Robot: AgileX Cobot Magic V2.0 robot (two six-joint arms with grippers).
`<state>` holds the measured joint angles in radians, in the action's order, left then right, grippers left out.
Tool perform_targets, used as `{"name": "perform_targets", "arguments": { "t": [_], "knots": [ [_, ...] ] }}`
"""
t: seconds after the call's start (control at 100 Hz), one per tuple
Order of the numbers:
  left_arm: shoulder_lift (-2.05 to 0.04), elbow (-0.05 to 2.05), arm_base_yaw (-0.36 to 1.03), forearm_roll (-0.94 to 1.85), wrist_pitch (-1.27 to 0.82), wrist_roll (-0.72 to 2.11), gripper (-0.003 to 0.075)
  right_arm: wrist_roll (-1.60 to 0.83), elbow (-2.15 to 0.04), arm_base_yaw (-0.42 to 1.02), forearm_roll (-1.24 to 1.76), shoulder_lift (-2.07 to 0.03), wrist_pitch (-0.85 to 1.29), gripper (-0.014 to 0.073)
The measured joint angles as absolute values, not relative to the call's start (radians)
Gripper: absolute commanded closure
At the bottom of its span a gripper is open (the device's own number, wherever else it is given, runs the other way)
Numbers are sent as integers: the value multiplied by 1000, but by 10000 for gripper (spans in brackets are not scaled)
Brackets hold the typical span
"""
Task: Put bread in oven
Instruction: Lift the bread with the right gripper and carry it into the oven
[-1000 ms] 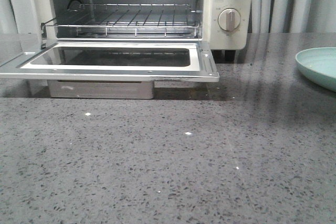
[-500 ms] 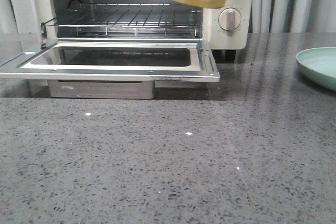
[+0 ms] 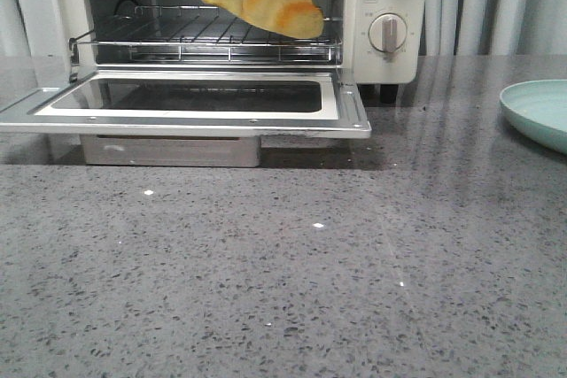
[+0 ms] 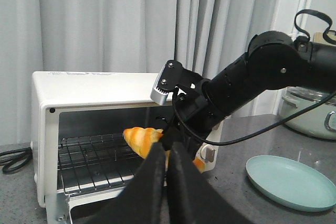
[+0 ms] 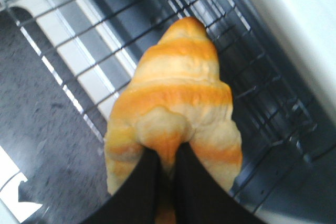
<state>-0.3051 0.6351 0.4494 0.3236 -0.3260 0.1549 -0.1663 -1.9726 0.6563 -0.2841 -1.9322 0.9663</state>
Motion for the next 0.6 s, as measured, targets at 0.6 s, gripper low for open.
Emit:
{"name": "perform_targets", "arguments": {
  "t": [0.6],
  "knots": [
    [-305,635,449,324,-326,155,742,-170,-1979,658,-405,-2011,793,638]
  ]
}}
